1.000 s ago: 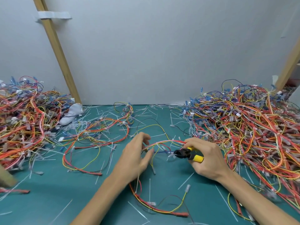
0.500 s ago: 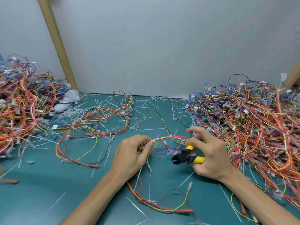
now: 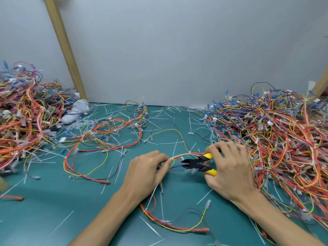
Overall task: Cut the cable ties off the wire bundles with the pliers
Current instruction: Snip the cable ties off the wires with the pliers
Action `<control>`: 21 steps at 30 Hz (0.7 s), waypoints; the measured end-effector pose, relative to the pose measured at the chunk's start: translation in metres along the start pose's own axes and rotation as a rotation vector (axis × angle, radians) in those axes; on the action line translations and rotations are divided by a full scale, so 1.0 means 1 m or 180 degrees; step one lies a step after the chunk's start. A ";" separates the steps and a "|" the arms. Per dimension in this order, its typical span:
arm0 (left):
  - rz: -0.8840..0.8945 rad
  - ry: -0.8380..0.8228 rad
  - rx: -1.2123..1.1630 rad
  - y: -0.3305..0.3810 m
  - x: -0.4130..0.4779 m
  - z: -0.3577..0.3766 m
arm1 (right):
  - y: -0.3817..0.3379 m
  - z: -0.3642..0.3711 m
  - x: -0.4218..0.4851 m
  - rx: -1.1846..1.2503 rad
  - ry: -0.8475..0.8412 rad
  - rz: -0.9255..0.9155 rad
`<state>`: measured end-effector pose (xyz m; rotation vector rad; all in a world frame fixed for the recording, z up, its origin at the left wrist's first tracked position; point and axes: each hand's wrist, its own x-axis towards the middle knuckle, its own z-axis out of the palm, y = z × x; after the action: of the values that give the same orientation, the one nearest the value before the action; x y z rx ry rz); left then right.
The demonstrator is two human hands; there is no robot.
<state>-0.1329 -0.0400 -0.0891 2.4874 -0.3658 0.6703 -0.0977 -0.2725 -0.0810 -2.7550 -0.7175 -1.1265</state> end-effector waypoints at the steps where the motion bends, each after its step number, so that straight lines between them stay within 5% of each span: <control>1: 0.0092 0.0031 0.0059 0.002 0.000 0.000 | -0.002 0.000 0.000 -0.0098 -0.0023 0.0068; 21: 0.0684 -0.0342 0.0303 0.010 -0.005 0.004 | -0.004 0.005 -0.004 -0.0411 -0.0503 -0.0242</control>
<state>-0.1395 -0.0500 -0.0902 2.6046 -0.6632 0.6528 -0.0992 -0.2690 -0.0875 -2.9759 -0.7999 -1.0104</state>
